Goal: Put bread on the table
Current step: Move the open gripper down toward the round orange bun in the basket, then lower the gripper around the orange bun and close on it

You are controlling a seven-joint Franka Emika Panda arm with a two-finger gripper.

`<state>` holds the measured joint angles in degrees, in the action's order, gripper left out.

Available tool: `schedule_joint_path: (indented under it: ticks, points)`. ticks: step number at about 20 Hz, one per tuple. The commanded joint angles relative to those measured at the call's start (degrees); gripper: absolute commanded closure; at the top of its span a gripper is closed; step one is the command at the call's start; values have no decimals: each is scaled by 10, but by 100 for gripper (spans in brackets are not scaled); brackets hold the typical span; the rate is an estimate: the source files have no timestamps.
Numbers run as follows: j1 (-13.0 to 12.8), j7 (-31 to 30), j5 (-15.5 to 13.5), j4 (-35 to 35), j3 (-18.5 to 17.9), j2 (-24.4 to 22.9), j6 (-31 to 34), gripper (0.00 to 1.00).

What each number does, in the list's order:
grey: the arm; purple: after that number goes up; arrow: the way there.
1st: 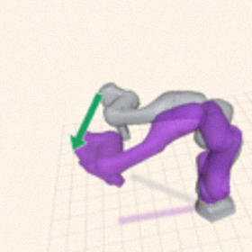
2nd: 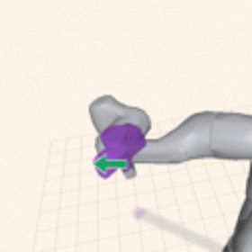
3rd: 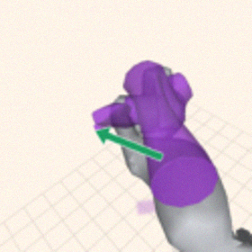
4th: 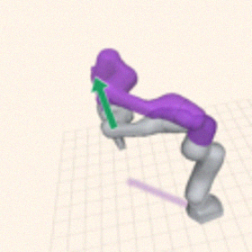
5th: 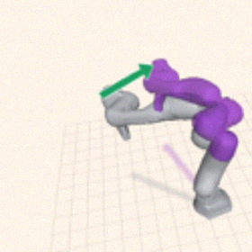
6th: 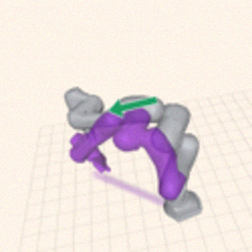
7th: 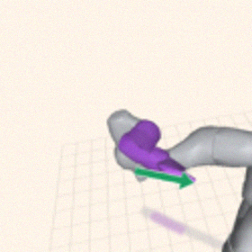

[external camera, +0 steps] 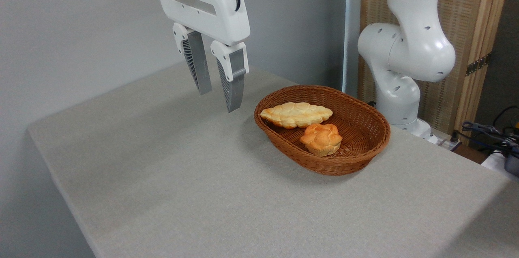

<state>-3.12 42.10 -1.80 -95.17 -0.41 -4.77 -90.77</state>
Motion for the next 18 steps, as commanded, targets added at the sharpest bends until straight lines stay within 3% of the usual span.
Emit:
schedule_joint_path:
  ticks: [1,5,9,12,18]
  points:
    - [2,-2,-10,-4,-2,-11,13,0]
    - [17,38,-10,-65,-2,-55,14,0]
    - [22,96,0,-176,-4,-130,13,0]
    - [22,175,36,-275,-14,-176,9,0]
    - [20,183,43,-410,-37,-219,-63,0]
